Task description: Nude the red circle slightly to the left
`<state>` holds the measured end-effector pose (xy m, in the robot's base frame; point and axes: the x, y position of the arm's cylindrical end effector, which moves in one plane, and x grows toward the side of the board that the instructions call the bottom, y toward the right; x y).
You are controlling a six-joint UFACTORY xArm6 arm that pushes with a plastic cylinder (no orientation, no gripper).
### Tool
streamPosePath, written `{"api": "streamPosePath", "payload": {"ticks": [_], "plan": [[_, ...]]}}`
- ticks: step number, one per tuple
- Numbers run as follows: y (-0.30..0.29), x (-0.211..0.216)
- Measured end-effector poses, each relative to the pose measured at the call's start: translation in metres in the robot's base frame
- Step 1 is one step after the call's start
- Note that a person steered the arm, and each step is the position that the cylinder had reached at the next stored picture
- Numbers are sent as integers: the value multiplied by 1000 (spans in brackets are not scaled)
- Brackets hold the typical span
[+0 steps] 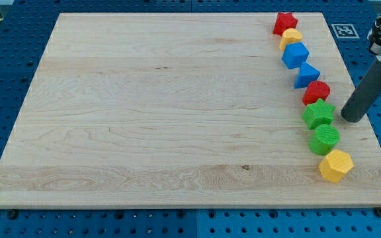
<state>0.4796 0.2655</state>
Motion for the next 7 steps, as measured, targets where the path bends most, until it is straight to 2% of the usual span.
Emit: {"api": "streamPosePath", "payload": {"ticks": [3, 7], "plan": [[0, -27], [-8, -42]]}}
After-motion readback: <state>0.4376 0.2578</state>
